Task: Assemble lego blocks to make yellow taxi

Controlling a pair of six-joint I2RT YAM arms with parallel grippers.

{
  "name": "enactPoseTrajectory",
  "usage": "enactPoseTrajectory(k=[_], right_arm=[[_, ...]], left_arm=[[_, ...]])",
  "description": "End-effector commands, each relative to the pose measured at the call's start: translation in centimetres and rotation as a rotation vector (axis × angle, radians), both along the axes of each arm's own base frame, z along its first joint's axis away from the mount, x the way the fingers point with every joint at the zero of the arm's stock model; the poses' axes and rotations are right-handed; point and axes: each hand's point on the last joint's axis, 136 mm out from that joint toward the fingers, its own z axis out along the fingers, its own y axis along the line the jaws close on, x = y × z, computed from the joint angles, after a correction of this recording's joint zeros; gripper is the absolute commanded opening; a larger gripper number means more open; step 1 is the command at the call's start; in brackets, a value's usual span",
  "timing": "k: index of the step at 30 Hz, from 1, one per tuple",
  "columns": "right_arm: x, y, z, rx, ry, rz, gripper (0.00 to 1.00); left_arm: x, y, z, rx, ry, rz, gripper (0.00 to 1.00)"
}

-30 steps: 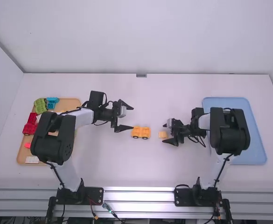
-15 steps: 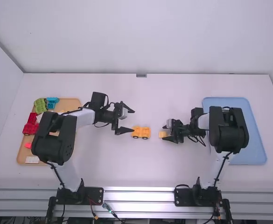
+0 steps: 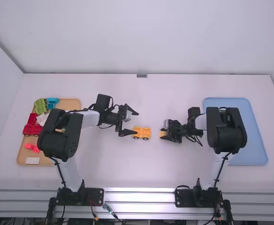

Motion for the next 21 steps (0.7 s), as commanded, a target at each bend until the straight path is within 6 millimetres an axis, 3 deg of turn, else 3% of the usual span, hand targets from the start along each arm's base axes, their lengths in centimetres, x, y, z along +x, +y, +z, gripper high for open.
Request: enactPoseTrajectory(k=[1, 6, 11, 21], right_arm=[[0.2, -0.2, -0.7, -0.029, 0.039, -0.021, 0.41], [0.2, -0.5, -0.7, -0.025, 0.049, -0.033, 0.52], [0.5, -1.3, -0.5, -0.012, 0.053, -0.06, 0.53], [0.5, -1.3, -0.5, -0.009, 0.054, -0.061, 0.34]], left_arm=[[-0.3, 0.0, 0.0, -0.019, 0.021, -0.008, 0.99], [-0.1, 0.2, -0.5, 0.006, 0.02, 0.007, 0.99], [-0.3, 0.2, -0.6, 0.004, 0.024, 0.006, 0.99], [-0.3, 0.2, -0.5, -0.001, 0.022, 0.005, 0.99]])
